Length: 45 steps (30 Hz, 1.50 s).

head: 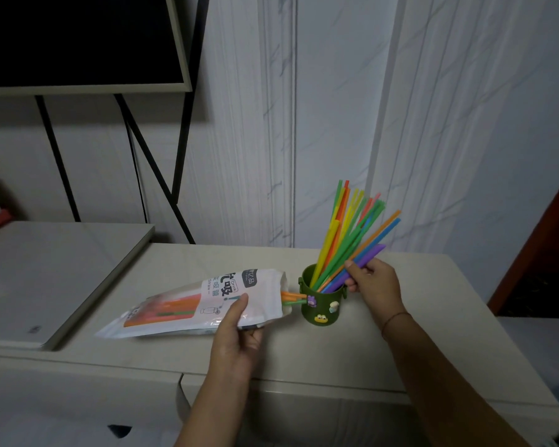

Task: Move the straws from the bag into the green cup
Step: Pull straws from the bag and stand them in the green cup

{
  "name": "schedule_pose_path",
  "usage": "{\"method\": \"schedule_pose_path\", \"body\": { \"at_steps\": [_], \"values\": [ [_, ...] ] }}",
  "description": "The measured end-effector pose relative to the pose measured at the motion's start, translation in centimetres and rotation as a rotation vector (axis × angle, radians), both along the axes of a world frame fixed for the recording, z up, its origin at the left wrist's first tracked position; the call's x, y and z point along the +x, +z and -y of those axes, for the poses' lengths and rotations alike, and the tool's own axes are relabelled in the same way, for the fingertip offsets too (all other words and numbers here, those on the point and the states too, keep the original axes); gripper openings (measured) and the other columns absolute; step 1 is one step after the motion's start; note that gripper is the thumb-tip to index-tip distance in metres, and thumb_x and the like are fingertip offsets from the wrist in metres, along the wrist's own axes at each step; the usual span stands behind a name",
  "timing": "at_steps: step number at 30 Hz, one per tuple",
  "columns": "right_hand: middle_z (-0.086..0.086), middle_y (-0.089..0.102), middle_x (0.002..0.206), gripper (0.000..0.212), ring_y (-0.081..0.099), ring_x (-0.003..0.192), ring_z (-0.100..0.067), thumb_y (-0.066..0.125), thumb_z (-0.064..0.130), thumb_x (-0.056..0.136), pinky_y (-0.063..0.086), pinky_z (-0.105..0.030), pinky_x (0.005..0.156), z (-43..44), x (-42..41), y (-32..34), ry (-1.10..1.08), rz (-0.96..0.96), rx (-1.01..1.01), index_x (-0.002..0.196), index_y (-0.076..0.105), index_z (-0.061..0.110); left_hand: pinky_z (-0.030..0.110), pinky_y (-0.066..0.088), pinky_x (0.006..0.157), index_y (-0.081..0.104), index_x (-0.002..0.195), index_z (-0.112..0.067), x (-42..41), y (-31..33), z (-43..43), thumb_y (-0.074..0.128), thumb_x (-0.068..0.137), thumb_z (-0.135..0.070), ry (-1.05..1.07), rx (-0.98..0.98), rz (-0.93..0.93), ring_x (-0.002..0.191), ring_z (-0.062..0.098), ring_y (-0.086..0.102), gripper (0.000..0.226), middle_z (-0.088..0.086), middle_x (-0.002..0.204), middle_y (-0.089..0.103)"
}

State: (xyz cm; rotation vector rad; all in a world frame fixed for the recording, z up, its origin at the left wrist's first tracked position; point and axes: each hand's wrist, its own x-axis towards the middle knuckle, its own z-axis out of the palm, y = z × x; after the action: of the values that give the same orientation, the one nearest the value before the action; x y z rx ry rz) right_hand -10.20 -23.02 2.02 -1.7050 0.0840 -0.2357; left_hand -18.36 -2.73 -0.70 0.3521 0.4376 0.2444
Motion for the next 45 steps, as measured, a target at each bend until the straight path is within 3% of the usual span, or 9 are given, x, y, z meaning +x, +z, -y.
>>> {"method": "schedule_pose_path", "body": {
  "at_steps": [7, 12, 16, 21, 26, 30, 36, 42, 45],
  "values": [
    [-0.010, 0.058, 0.065, 0.017, 0.052, 0.052, -0.014, 0.064, 0.014, 0.086, 0.045, -0.018, 0.047, -0.1, -1.3, -0.1, 0.046, -0.128, 0.076, 0.088, 0.058, -0.002, 0.037, 0.061, 0.057, 0.058, 0.119, -0.018, 0.0, 0.1, -0.1, 0.062, 0.083, 0.005, -0.016, 0.041, 0.025, 0.094, 0.020, 0.072, 0.043, 0.007, 0.109, 0.073],
    [-0.010, 0.046, 0.060, 0.026, 0.039, 0.044, -0.015, 0.050, 0.020, 0.095, 0.030, -0.018, 0.039, -1.0, -3.9, -0.6, 0.056, -0.331, 0.327, 0.074, 0.053, 0.005, 0.028, 0.061, 0.062, 0.065, 0.114, -0.019, -0.3, -0.1, 0.0, 0.074, 0.065, -0.007, -0.057, 0.257, 0.024, 0.093, 0.015, 0.073, 0.052, 0.002, 0.106, 0.076],
    [-0.009, 0.055, 0.070, 0.032, 0.045, 0.045, -0.012, 0.042, 0.031, 0.097, 0.032, -0.016, 0.037, -3.6, -5.9, -0.6, 0.248, -0.528, 0.487, 0.090, 0.059, 0.005, 0.023, 0.057, 0.062, 0.074, 0.097, -0.020, -0.4, 0.0, 0.7, 0.077, 0.062, -0.012, -0.078, 0.442, 0.068, 0.088, 0.014, 0.074, 0.036, 0.002, 0.100, 0.077],
    [-0.008, 0.059, 0.073, 0.021, 0.048, 0.046, -0.013, 0.047, 0.025, 0.096, 0.034, -0.017, 0.037, -5.3, -6.4, -0.3, 0.309, -0.459, 0.620, 0.095, 0.060, 0.008, 0.025, 0.058, 0.066, 0.071, 0.102, -0.018, -0.9, 0.5, 0.8, 0.080, 0.061, -0.016, -0.068, 0.599, 0.106, 0.090, 0.019, 0.073, 0.042, 0.005, 0.100, 0.077],
    [-0.016, 0.061, 0.078, 0.013, 0.056, 0.063, -0.020, 0.052, 0.001, 0.091, 0.054, -0.025, 0.053, -5.4, -6.8, 0.0, 0.320, -0.265, 0.527, 0.096, 0.062, -0.005, 0.024, 0.057, 0.067, 0.069, 0.108, -0.018, -0.9, 0.6, 0.5, 0.077, 0.066, -0.013, -0.046, 0.562, 0.112, 0.091, 0.017, 0.073, 0.043, 0.004, 0.102, 0.077],
    [-0.010, 0.059, 0.065, 0.007, 0.056, 0.055, -0.013, 0.058, -0.001, 0.087, 0.053, -0.021, 0.052, -4.0, -6.4, 0.5, 0.272, -0.202, 0.455, 0.088, 0.064, -0.004, 0.027, 0.060, 0.070, 0.064, 0.117, -0.019, -0.8, 0.3, 0.0, 0.075, 0.066, -0.012, -0.051, 0.404, 0.079, 0.098, 0.015, 0.071, 0.053, 0.002, 0.109, 0.075],
    [-0.014, 0.058, 0.064, 0.010, 0.057, 0.051, -0.011, 0.056, -0.002, 0.087, 0.051, -0.018, 0.050, -0.7, -5.3, 1.0, 0.280, -0.183, 0.425, 0.084, 0.066, -0.005, 0.040, 0.059, 0.077, 0.061, 0.115, -0.019, -0.5, -0.2, -1.0, 0.064, 0.082, 0.000, -0.016, 0.152, 0.051, 0.096, 0.017, 0.072, 0.037, 0.003, 0.105, 0.076],
    [-0.003, 0.055, 0.056, 0.009, 0.053, 0.047, -0.005, 0.053, 0.002, 0.089, 0.046, -0.015, 0.046, -2.3, -5.0, 0.6, 0.324, -0.215, 0.763, 0.086, 0.061, -0.001, 0.041, 0.059, 0.073, 0.059, 0.112, -0.019, -0.5, -0.3, 0.3, 0.063, 0.083, 0.003, -0.010, 0.103, 0.006, 0.101, 0.022, 0.069, 0.036, 0.006, 0.105, 0.075],
    [0.000, 0.059, 0.061, 0.008, 0.053, 0.051, -0.005, 0.057, 0.003, 0.087, 0.046, -0.015, 0.048, -4.2, -5.7, -0.1, 0.367, -0.214, 0.814, 0.092, 0.063, 0.001, 0.036, 0.062, 0.066, 0.060, 0.112, -0.017, -0.4, 0.0, 1.2, 0.062, 0.084, 0.003, -0.030, 0.109, 0.018, 0.094, 0.020, 0.072, 0.035, 0.005, 0.100, 0.076]
  ]
}}
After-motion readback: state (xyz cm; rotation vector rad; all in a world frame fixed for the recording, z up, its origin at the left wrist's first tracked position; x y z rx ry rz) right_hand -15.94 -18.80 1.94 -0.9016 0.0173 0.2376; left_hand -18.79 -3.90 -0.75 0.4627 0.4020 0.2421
